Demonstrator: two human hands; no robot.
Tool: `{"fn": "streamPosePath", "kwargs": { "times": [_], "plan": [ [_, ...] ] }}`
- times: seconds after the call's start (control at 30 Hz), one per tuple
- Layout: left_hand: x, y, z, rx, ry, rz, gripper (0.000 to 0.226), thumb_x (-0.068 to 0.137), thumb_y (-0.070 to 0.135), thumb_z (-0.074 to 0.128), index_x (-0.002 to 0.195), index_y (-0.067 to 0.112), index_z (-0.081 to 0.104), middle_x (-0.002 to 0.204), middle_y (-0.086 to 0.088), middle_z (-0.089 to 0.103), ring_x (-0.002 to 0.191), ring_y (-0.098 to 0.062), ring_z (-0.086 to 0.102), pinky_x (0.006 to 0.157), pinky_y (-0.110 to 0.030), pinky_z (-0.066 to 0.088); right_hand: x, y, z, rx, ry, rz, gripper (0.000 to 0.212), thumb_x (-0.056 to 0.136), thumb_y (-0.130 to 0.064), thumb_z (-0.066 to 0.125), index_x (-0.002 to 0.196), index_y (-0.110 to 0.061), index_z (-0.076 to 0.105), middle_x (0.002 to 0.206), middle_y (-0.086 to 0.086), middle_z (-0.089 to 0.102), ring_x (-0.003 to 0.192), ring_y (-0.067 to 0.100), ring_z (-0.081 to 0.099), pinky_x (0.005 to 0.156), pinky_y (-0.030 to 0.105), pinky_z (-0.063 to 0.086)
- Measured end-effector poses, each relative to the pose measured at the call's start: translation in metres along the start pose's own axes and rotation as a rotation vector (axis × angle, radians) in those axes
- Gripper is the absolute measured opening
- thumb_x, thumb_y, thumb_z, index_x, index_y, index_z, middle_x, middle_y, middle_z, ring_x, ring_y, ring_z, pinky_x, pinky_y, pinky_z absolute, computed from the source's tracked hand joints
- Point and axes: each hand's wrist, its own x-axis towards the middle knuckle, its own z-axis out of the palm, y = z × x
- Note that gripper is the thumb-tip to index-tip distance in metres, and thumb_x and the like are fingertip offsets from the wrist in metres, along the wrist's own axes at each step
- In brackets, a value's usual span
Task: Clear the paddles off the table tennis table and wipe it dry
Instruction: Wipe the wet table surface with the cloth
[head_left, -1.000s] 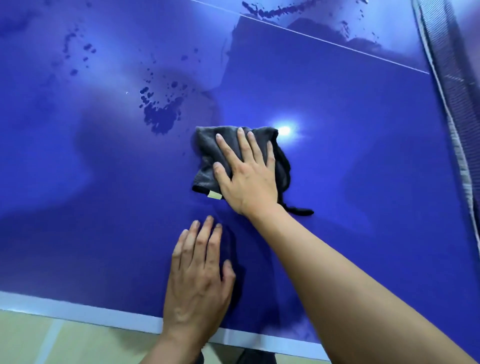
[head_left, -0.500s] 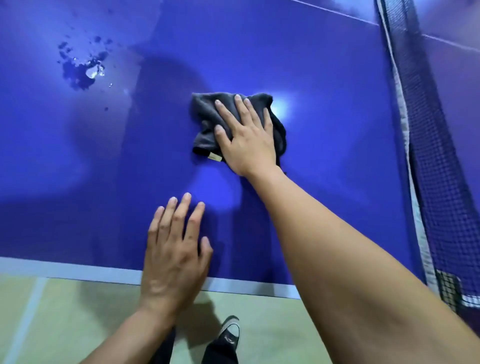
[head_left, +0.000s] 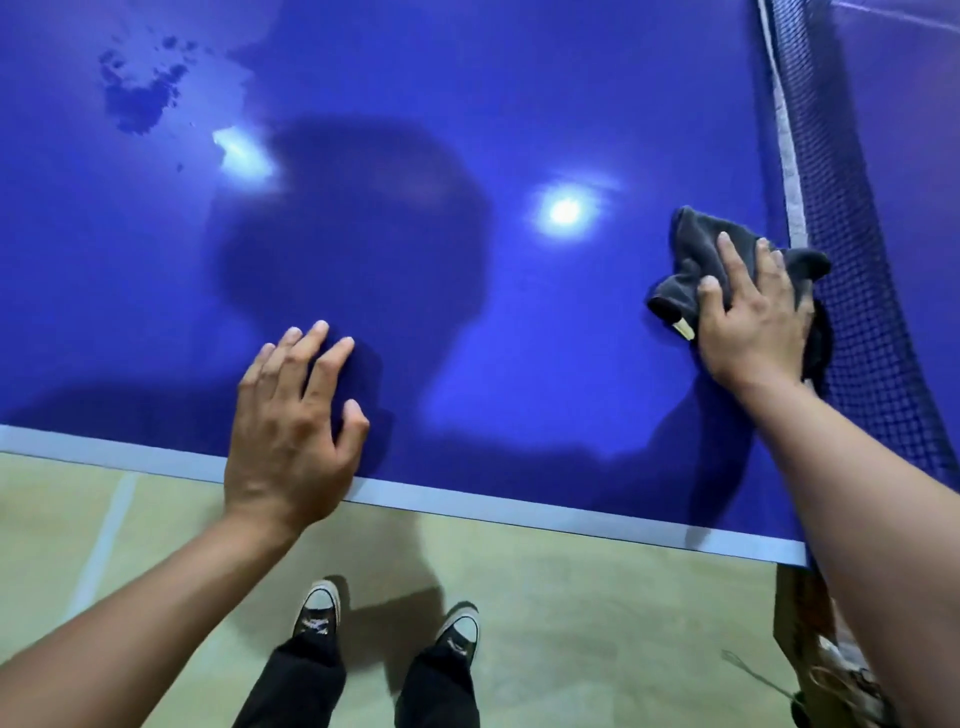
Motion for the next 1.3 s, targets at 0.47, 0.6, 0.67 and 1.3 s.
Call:
{"fn": "streamPosePath", "kwargs": {
  "times": [0.47,0.6,0.67,1.3],
  "plan": [
    [-0.022,-0.036,-0.019,-0.187,0.015,0.069,0.053,0.095,0.023,0.047,0.146,0.009,0.050,0.156,-0.014,0.041,0.148,-0.033,0.033,0.123,-0.049,0.024,-0.076,-0.167,0.033,0.000,0.001,-0.092,0.062,0.100,-0.056,0.025,0.160,-0.041,0.025,0.171,0.008,0.014,0.158,0.020,0.008,0.126,0.054,0.000],
    [-0.050,-0.091,-0.034,-0.062,0.024,0.040,0.054,0.094,0.022,0.048,0.145,0.006,0.050,0.155,-0.018,0.042,0.145,-0.038,0.037,0.121,-0.053,0.027,-0.099,-0.254,0.048,-0.031,0.000,-0.216,0.064,0.099,-0.057,0.020,0.161,-0.041,0.023,0.171,0.007,0.015,0.158,0.021,0.009,0.126,0.054,0.000],
    [-0.064,-0.115,-0.040,-0.058,0.012,0.018,0.054,0.094,0.023,0.046,0.146,0.005,0.050,0.155,-0.018,0.041,0.145,-0.038,0.037,0.121,-0.053,0.026,-0.112,-0.299,0.054,-0.029,-0.020,-0.281,0.065,0.098,-0.058,0.018,0.161,-0.041,0.022,0.171,0.006,0.015,0.158,0.020,0.007,0.126,0.055,0.000],
    [-0.088,-0.051,-0.036,-0.090,-0.037,0.154,0.058,0.092,0.020,0.049,0.149,0.006,0.047,0.158,-0.019,0.039,0.148,-0.039,0.034,0.120,-0.057,0.027,-0.155,-0.337,0.059,0.132,-0.097,-0.460,0.056,0.102,-0.052,0.034,0.158,-0.044,0.030,0.170,-0.002,0.019,0.157,0.013,0.011,0.126,0.048,-0.004]
  ]
}}
